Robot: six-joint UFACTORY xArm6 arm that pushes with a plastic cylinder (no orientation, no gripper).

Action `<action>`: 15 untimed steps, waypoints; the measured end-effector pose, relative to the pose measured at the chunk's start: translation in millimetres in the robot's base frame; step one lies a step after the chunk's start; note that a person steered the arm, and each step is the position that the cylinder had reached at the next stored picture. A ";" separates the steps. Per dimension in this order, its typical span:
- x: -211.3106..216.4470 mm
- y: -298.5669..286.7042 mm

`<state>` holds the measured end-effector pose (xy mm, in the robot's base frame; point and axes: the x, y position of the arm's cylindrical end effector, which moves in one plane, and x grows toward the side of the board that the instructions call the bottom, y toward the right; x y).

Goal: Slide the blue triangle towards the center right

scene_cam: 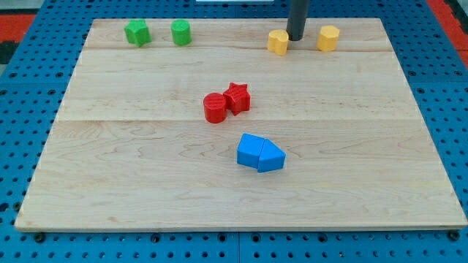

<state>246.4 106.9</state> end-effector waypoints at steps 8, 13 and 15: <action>269.6 -30.5; 280.6 -63.8; 194.0 -11.1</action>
<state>440.5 95.8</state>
